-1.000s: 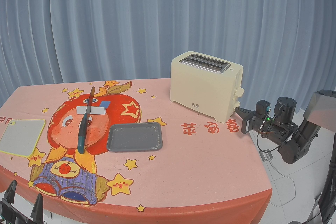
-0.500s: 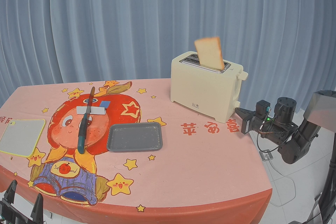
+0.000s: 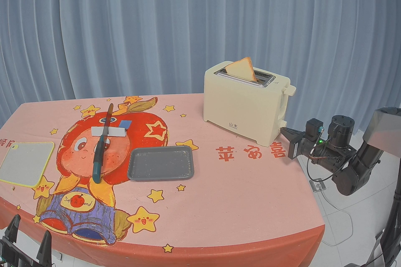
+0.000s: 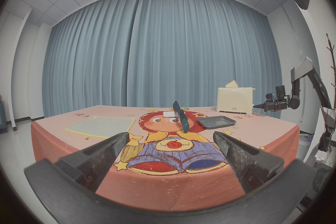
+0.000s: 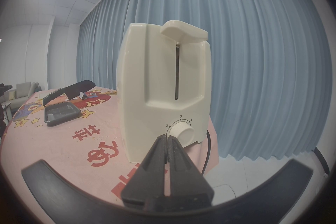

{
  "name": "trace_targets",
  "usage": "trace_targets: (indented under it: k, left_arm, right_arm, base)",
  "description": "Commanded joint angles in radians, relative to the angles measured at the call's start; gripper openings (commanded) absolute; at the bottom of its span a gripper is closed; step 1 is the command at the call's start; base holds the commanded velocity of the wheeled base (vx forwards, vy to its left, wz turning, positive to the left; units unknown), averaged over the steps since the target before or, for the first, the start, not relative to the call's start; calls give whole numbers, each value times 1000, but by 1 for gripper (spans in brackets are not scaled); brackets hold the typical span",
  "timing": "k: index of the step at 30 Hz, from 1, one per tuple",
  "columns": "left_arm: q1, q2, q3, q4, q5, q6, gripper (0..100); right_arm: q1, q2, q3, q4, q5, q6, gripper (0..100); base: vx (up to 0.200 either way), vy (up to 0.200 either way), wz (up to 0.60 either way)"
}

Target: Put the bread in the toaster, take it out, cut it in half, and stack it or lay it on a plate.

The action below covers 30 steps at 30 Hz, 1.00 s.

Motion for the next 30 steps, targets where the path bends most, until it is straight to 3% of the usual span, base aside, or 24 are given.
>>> trace_targets:
  k: [1, 30]
  left_arm:
    - [0, -15, 18, 0, 0, 0, 100]
    - [0, -15, 18, 0, 0, 0, 100]
  right_arm:
    - [0, -7, 3, -6, 1, -1, 0]
    - [-21, -317, 35, 30, 7, 2, 0]
  base:
    - [0, 0, 0]
    - [0, 0, 0]
